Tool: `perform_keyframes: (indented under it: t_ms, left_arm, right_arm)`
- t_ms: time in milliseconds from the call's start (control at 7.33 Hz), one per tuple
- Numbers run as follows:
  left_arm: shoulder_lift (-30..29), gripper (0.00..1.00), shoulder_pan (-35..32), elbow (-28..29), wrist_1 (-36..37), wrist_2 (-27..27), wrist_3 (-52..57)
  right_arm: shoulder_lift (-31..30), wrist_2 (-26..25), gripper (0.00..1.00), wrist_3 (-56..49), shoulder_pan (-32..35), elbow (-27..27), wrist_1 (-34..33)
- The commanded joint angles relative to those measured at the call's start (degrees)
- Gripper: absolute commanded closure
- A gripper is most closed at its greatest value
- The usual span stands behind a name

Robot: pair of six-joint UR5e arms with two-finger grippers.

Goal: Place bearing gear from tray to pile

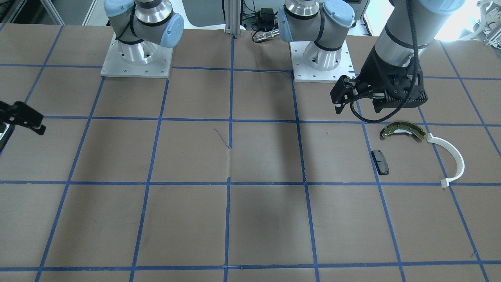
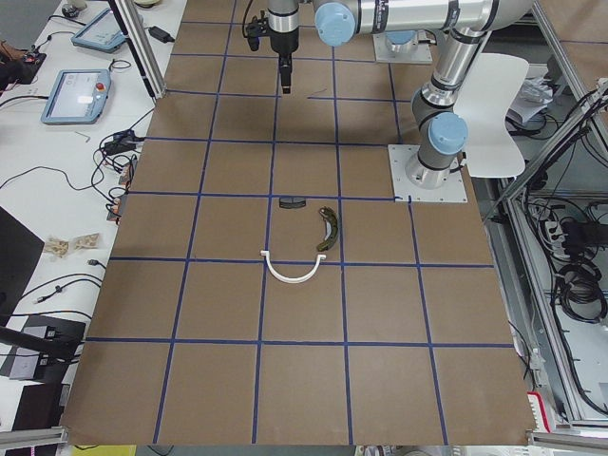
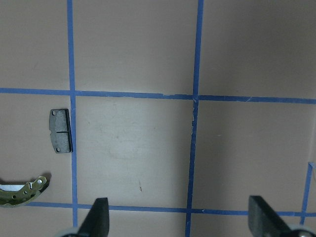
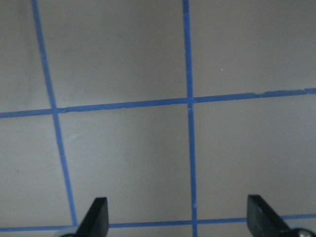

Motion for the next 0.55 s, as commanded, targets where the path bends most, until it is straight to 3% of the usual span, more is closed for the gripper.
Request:
perform_keyframes:
  t_ms: [0,136,409]
  left_arm:
    - [1.17,0.00,-0.11,-0.37,-0.92,0.23,0.07]
    - [-0.30,0.00,0.59,-0.55,-0.41,0.41,0.59]
    - [-1.29,0.00,0.77,-0.81,1.26,0.06,0.69]
  right_arm:
    - [8.60,-1.40,0.00,-14.09,-10.43,0.15,-12.36]
    - [12.29,-4.11,0.00,-19.30,-13.26,0.15,-19.06]
    - [18.45,-4.49,0.00,-26.09,-17.66,0.06,-27.17]
